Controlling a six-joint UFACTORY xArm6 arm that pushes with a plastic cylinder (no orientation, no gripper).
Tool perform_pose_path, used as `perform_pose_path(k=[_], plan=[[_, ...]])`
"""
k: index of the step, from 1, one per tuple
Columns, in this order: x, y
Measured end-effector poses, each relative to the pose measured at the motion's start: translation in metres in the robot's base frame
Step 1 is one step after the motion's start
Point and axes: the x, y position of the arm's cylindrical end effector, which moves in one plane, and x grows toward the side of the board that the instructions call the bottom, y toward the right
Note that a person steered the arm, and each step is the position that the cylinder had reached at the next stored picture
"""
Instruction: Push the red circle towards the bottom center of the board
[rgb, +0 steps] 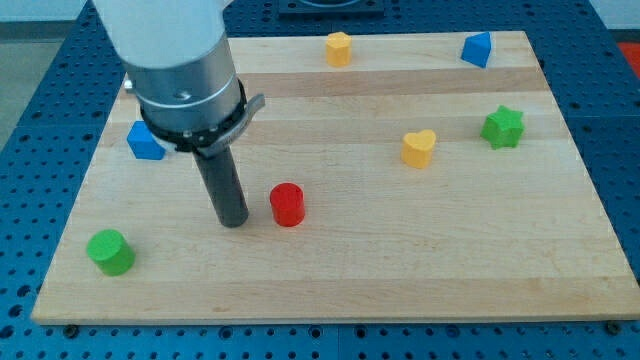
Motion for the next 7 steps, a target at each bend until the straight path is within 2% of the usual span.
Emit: perform_pose_path(k=[1,6,7], plan=[[-0.013,0.008],[-0.017,0.120],[-0.029,0.127]])
